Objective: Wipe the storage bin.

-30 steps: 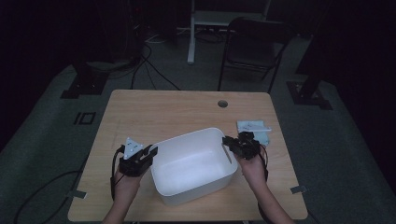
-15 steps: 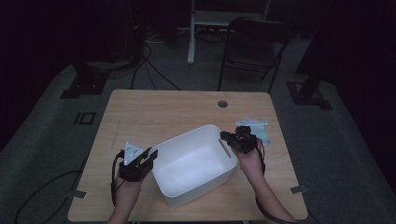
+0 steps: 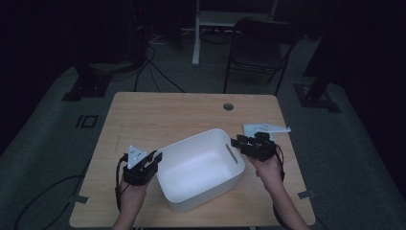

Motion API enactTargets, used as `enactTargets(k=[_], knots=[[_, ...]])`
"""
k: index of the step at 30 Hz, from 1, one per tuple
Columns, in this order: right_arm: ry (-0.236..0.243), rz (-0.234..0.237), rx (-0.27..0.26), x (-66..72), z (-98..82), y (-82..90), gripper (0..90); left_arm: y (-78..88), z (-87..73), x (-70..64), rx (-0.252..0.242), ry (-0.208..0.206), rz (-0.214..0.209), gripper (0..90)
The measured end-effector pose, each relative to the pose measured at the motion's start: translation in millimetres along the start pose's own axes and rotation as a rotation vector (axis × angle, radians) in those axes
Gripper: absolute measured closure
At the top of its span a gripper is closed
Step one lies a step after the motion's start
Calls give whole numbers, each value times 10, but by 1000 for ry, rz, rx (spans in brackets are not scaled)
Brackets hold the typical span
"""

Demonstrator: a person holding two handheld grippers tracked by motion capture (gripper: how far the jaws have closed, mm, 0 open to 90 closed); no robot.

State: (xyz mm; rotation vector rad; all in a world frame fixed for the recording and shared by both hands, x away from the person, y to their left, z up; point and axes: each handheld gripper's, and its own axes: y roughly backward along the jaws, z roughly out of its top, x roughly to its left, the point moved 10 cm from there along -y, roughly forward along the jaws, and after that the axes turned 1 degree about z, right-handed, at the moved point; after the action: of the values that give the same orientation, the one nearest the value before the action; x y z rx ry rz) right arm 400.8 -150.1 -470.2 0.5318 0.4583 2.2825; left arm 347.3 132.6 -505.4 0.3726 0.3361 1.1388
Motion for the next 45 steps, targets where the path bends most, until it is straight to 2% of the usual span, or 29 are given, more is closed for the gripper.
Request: enactTargets(k=[3,6,11,16,20,22,29,31,37,45], knots=[[17,-7,-32,-15,35,128,554,-4,3,1,-4,-1,3,752],[11,-25,-62,-96,66,246,538,-4,3,0,-5,-5,4,753],[-22,-82,-80,-363,57,358,528,-8,5,0,-10,-2,3,753],[-69,-132,-77,-662,-11,374,512,-10,5,3,-11,0,-2,752],[-101,-179,-64,-900,-93,331,509,-11,5,3,-12,3,-5,752],[-97,-209,-53,-1018,-134,295,498,-11,5,3,-11,2,-6,752],[-134,-262,-25,-1370,-288,120,481,-12,5,4,-9,1,-9,752],[-135,-300,-19,-1481,-319,69,485,-12,5,5,-9,1,-11,752],[-167,-330,5,-1658,-380,-84,456,-11,4,8,-7,1,-13,752],[-161,-377,36,-1794,-445,-336,358,-12,5,8,-9,0,-16,752]])
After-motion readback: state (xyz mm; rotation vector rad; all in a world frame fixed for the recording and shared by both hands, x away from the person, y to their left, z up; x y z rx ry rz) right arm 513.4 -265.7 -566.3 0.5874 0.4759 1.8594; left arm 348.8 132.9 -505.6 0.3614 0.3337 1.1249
